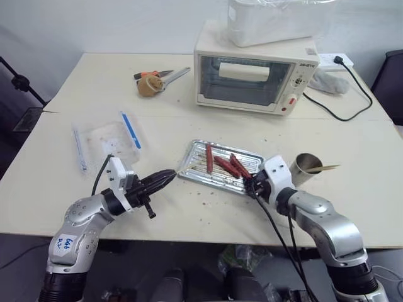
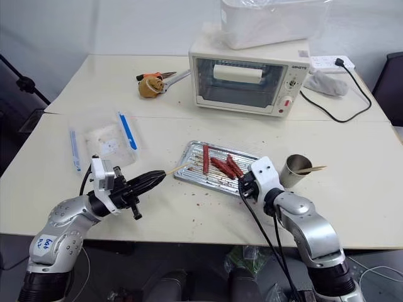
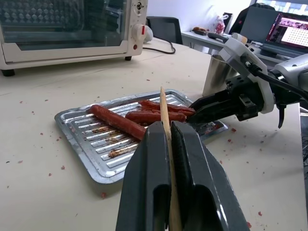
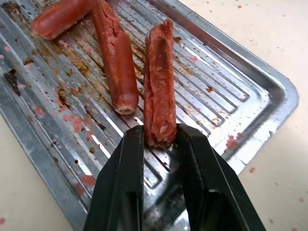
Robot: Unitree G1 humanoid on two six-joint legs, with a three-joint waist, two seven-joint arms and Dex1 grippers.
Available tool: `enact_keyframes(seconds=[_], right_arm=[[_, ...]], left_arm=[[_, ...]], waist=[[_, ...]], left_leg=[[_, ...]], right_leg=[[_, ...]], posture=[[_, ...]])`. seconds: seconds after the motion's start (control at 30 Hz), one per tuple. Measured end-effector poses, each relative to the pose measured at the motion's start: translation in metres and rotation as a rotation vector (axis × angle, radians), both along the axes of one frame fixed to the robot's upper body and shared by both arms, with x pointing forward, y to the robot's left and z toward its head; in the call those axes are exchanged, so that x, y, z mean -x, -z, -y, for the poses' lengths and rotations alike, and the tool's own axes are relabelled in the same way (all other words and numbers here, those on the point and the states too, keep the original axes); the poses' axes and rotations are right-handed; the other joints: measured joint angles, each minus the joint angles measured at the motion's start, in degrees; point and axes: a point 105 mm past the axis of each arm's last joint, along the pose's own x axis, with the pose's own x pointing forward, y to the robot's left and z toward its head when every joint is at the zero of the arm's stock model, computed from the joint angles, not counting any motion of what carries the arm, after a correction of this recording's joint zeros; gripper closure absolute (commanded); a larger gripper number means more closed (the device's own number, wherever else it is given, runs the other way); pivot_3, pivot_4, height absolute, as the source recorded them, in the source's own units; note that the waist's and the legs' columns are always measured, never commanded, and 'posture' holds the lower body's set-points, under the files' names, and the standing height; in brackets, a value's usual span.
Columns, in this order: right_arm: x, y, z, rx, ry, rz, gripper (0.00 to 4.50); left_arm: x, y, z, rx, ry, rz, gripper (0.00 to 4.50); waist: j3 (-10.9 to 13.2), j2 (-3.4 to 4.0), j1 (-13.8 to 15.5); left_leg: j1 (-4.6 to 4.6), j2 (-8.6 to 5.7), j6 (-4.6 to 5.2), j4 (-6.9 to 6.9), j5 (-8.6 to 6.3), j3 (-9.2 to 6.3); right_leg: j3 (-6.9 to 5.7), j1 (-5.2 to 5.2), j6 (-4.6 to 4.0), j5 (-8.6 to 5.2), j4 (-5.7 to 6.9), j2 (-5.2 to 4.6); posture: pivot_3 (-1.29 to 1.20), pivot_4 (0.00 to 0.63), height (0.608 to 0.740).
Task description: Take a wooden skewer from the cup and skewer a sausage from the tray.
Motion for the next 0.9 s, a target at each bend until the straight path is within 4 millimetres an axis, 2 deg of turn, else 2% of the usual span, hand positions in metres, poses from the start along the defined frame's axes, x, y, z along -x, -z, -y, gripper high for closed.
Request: enact_keyframes(seconds=[0.37,0.7,0.8,0.83,0.9], right_arm=[[-0.003,0.002,-0.006,-0.043,-0.031,0.026,3.46],[-0.018,0.003,-0.010,-0.061,-0.069,0.068,3.46],[-0.018,0.003,-0.012,-0.075,-0.088,0.074,3.94],[-0.018,0.003,-0.013,-0.078,-0.095,0.079,4.22],[-0.018,0.003,-0.013,-0.081,-0.106,0.084,4.36]], left_arm=[[-0.001,-0.001,0.001,0.003,0.002,0.006,4.50],[-0.002,-0.003,0.002,-0.001,0.004,0.014,4.50],[-0.002,-0.003,0.002,-0.001,0.004,0.015,4.50],[-0.002,-0.003,0.002,-0.001,0.004,0.015,4.50],[-0.002,-0.003,0.002,-0.001,0.004,0.015,4.50]], waist=[[0.00,0.00,-0.03],[0.00,0.00,-0.08],[0.00,0.00,-0.13],[0.00,0.00,-0.13],[0.00,0.00,-0.11]], left_leg=[[0.00,0.01,-0.01,-0.01,0.00,-0.01],[0.01,0.01,-0.01,0.01,0.01,0.00],[0.01,0.02,-0.01,0.00,0.01,0.00],[0.01,0.02,-0.02,0.00,0.01,0.00],[0.01,0.02,-0.02,0.01,0.01,0.00]], right_leg=[[-0.01,0.00,0.00,0.00,0.00,0.02],[-0.01,0.00,0.00,0.00,0.02,0.03],[-0.01,0.00,0.00,0.00,0.03,0.03],[-0.01,0.00,0.00,0.00,0.03,0.04],[-0.01,-0.01,0.00,0.00,0.03,0.03]], posture=[[0.00,0.150,0.740],[0.00,0.150,0.740],[0.00,0.150,0.740],[0.00,0.150,0.740],[0.00,0.150,0.740]])
